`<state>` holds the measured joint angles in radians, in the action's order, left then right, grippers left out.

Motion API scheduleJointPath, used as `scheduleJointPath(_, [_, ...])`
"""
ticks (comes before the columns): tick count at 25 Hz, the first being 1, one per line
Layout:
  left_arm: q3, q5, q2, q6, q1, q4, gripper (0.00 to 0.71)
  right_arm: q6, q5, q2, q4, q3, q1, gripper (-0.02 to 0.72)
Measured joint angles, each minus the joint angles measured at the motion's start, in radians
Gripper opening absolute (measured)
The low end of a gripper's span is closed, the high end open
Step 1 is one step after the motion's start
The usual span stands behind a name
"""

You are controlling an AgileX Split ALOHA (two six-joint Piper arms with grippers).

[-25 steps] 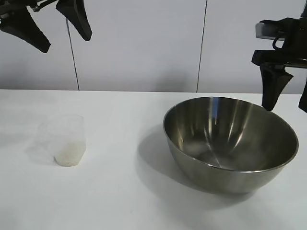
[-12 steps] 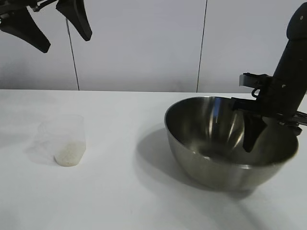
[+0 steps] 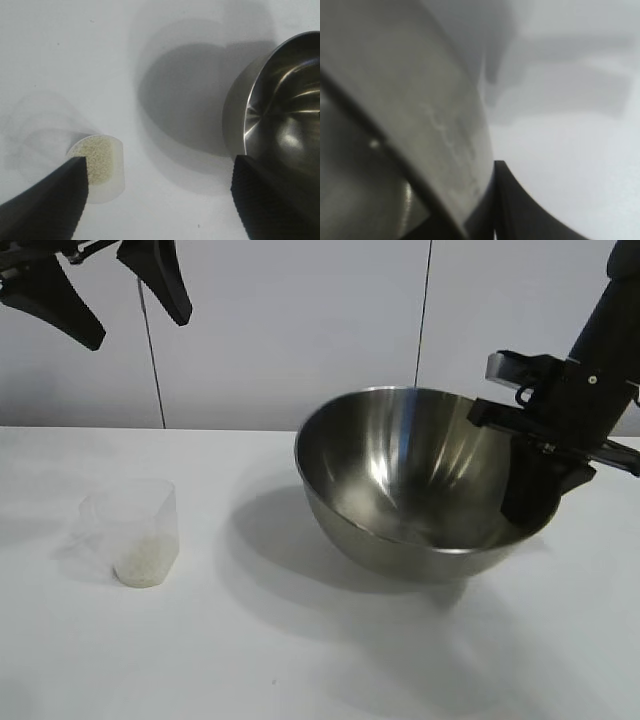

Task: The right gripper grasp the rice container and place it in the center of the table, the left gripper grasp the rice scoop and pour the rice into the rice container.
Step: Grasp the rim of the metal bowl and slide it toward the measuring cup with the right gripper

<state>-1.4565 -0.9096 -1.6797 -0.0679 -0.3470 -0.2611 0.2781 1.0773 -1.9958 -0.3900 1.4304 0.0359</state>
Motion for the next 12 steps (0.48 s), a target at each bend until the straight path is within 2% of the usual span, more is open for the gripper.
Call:
scheduleJointPath(6, [0.0, 0.0, 0.0, 0.0, 0.0, 0.0, 0.571, -0.02, 0.031, 0.019, -0.012, 0.023, 0.021, 0.016])
scheduleJointPath(12, [0.0, 0.0, 0.0, 0.0, 0.0, 0.0, 0.571, -0.065, 0.0, 0.015, -0.009, 0.023, 0.149, 0.016])
